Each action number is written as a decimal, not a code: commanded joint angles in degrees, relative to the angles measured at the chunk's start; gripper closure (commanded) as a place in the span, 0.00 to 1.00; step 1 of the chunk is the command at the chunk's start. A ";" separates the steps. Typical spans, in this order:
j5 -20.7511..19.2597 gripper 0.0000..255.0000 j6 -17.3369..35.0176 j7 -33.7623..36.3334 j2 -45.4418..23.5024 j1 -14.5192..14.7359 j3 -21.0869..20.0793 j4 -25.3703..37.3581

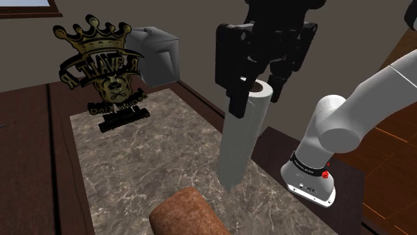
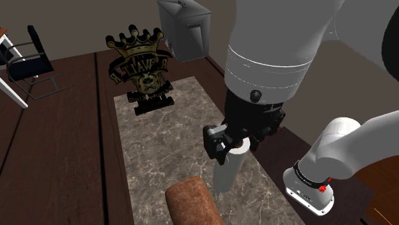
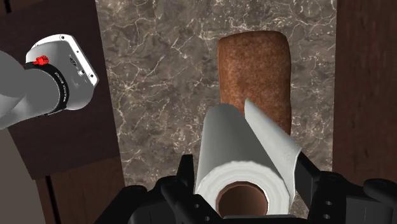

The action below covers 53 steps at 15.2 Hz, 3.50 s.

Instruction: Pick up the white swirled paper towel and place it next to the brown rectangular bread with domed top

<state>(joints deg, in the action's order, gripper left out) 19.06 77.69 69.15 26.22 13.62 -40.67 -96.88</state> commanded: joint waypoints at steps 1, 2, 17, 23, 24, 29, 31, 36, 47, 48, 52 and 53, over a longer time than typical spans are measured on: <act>0.81 1.00 0.00 2.83 0.10 0.43 -2.12 0.67; 1.19 1.00 -0.06 4.27 0.07 0.61 -3.27 1.17; 3.36 1.00 2.99 20.56 -2.56 -0.55 -20.25 6.21; 5.05 1.00 7.16 18.85 0.08 1.32 -18.77 -0.29; 5.30 1.00 7.85 18.60 0.44 1.57 -18.64 -1.31; 6.45 1.00 11.29 17.53 2.01 2.65 -18.38 -6.11; 6.87 1.00 12.67 17.15 2.52 2.99 -18.43 -7.92; 7.89 1.00 16.13 16.33 3.54 3.66 -18.90 -12.19; 9.91 1.00 23.90 14.99 4.53 4.24 -21.38 -20.41; 10.08 1.00 24.62 14.89 4.53 4.23 -21.70 -21.09; 10.74 1.00 27.55 14.55 4.42 4.05 -23.14 -23.67; 10.90 1.00 28.29 14.47 4.36 3.98 -23.54 -24.28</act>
<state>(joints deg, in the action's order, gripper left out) 29.82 105.26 83.68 30.65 17.70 -63.80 -120.61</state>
